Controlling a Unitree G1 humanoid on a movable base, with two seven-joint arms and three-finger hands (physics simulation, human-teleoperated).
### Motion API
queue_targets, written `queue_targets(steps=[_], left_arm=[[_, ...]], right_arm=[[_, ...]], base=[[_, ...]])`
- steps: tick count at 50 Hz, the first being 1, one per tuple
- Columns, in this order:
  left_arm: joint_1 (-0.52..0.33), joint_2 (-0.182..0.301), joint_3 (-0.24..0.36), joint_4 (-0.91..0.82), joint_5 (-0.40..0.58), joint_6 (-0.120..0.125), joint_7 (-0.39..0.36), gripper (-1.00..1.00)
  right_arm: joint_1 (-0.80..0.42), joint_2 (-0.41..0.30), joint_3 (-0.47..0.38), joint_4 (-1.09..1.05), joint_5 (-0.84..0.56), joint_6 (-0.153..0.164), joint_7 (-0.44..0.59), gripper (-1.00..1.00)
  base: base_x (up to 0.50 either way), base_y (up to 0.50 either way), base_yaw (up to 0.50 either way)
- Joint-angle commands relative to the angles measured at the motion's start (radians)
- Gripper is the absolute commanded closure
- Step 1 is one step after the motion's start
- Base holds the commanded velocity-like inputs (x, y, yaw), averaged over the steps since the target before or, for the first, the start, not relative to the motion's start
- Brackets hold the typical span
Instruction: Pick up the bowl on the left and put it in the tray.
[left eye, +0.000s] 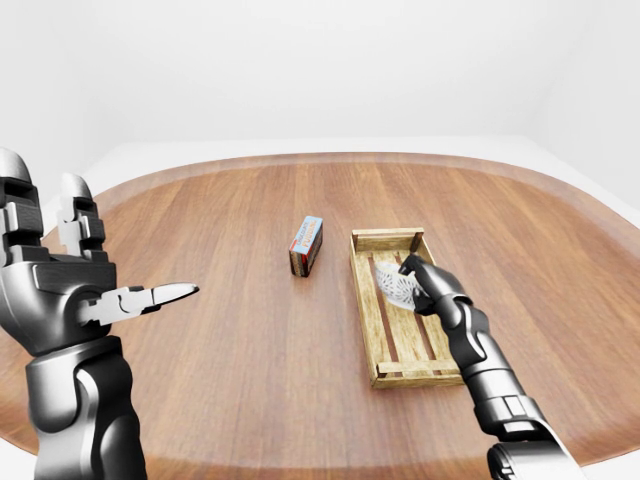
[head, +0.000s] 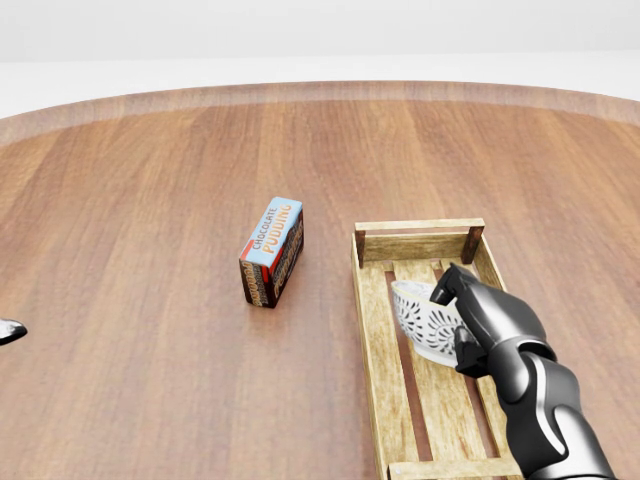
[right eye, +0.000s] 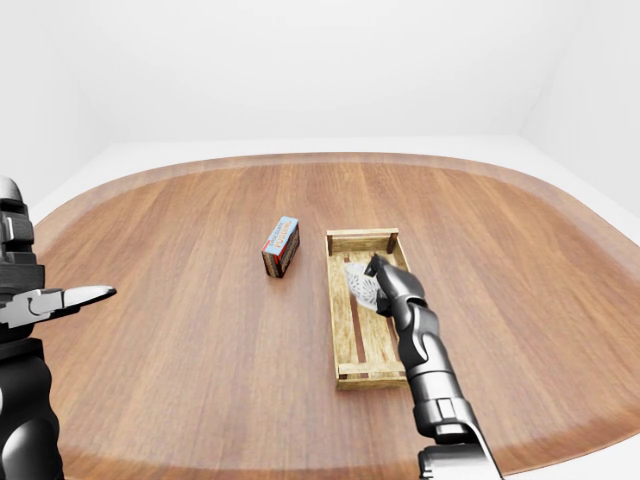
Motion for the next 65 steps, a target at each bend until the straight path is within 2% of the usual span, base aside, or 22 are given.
queue_targets(steps=[1,4,9,20,26,29,46,65], left_arm=[[0.003,-0.002,-0.006,-0.003,0.007,0.000,-0.004,-1.00],[0.005,-0.005,-0.007,-0.004,0.009,0.000,-0.006,-1.00],[0.003,-0.004,-0.004,-0.007,0.008,0.000,-0.008,-1.00],[0.001,-0.004,-0.006,-0.004,0.010,0.000,-0.008,-1.00],[0.001,-0.005,-0.009,-0.002,0.013,0.000,-0.008,-1.00],[0.006,-0.006,-0.008,-0.013,0.015,0.000,-0.012,-1.00],[0.006,-0.008,-0.010,-0.005,0.016,0.000,-0.013,-1.00],[0.005,-0.008,-0.010,-0.005,0.015,0.000,-0.012,-1.00]], right_arm=[[0.006,0.018,0.008,-0.033,-0.073,0.000,-0.101,1.00],[0.006,0.020,0.007,-0.030,-0.081,0.000,-0.109,1.00],[-0.010,0.022,0.014,0.017,-0.130,0.000,-0.192,1.00],[-0.074,0.019,0.040,0.288,-0.140,0.000,-0.413,1.00],[-0.090,0.018,0.046,0.346,-0.131,0.000,-0.450,1.00],[-0.119,0.021,0.058,0.456,-0.114,0.000,-0.503,1.00],[-0.155,0.041,0.087,0.622,-0.057,0.000,-0.527,1.00],[-0.147,0.043,0.093,0.614,-0.034,0.000,-0.524,1.00]], base=[[0.00,0.00,0.00],[0.00,0.00,0.00],[0.00,0.00,0.00],[0.00,0.00,0.00],[0.00,0.00,0.00],[0.00,0.00,0.00],[0.00,0.00,0.00],[0.00,0.00,0.00]])
